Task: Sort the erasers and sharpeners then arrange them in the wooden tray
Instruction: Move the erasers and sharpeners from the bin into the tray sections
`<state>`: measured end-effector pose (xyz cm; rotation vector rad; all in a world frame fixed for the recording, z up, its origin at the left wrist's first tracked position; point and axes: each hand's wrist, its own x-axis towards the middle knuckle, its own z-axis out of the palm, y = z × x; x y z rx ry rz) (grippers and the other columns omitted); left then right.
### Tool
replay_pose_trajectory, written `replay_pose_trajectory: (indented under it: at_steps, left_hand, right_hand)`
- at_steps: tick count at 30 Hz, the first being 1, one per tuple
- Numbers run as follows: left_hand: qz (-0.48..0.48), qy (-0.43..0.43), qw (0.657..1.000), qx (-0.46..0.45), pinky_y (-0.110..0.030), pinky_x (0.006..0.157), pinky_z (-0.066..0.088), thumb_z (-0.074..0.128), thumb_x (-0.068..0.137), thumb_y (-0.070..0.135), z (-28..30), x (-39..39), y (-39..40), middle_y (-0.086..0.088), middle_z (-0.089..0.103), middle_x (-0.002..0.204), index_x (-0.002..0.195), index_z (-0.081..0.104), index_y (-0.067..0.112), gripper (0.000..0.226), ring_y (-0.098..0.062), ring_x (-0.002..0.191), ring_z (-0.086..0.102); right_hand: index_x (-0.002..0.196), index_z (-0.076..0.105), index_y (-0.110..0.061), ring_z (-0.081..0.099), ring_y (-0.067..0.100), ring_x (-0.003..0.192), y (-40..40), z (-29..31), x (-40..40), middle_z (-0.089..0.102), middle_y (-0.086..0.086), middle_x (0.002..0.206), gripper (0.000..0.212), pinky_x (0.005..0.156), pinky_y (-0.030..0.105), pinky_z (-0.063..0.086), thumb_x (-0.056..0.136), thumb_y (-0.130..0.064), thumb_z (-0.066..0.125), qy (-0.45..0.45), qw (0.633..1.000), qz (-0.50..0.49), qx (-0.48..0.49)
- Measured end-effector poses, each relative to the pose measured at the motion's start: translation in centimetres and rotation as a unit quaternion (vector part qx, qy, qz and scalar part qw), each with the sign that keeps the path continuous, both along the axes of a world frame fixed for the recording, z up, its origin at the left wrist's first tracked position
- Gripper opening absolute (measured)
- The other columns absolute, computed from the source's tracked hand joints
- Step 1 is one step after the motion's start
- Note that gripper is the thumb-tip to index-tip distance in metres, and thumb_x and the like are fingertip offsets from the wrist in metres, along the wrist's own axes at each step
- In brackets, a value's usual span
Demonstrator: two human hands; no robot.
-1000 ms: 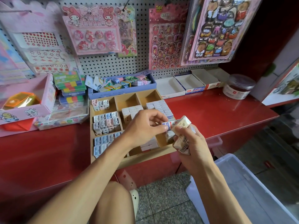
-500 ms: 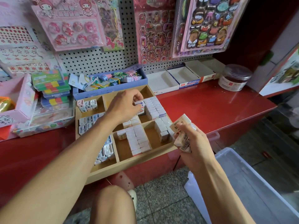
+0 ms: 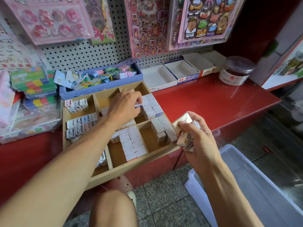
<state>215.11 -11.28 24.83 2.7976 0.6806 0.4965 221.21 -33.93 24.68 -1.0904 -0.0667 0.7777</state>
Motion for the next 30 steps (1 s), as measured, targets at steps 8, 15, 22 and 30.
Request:
replay_pose_trajectory:
  at_steps: [8,15,22,30]
  left_hand:
    - [0.003,-0.103,0.982,-0.16,-0.028,0.074,0.053,0.071,0.084,0.019,1.3,-0.8,-1.3,0.005,0.067,0.087,0.09,0.069,0.017,0.007,-0.011,0.08,0.061]
    - [-0.091,-0.142,0.889,-0.426,-0.017,0.06,0.051,0.078,0.081,0.015,3.6,-4.6,-7.4,-0.003,0.069,0.08,0.093,0.072,0.01,0.014,-0.008,0.07,0.064]
    - [-0.073,-0.159,0.865,-0.471,-0.03,0.07,0.058,0.073,0.084,0.003,3.7,-7.4,-7.9,0.008,0.069,0.075,0.093,0.074,0.016,0.016,-0.014,0.071,0.069]
    - [-0.004,-0.135,0.913,-0.386,-0.022,0.057,0.046,0.071,0.082,0.004,4.8,-10.2,-4.3,0.002,0.07,0.076,0.087,0.072,0.019,0.016,-0.012,0.063,0.065]
  right_hand:
    - [0.091,0.064,-0.015,0.058,0.018,0.063,0.2,0.5,-0.9,0.064,0.014,0.083,0.015,0.056,0.032,0.045,0.087,-0.001,0.066,-0.031,0.999,0.007,-0.024]
    - [0.09,0.063,-0.013,0.059,0.021,0.063,1.4,1.7,-3.0,0.065,0.012,0.076,0.013,0.054,0.027,0.047,0.089,0.0,0.064,-0.022,1.0,0.004,0.007]
    - [0.096,0.062,-0.006,0.067,0.024,0.071,2.2,2.4,-5.2,0.068,0.016,0.081,0.012,0.063,0.033,0.056,0.087,0.001,0.065,-0.04,0.998,0.036,0.034]
    - [0.076,0.058,-0.013,0.054,0.019,0.067,3.2,2.7,-6.2,0.059,0.007,0.074,0.02,0.063,0.03,0.043,0.087,0.001,0.065,-0.037,0.999,0.009,-0.025]
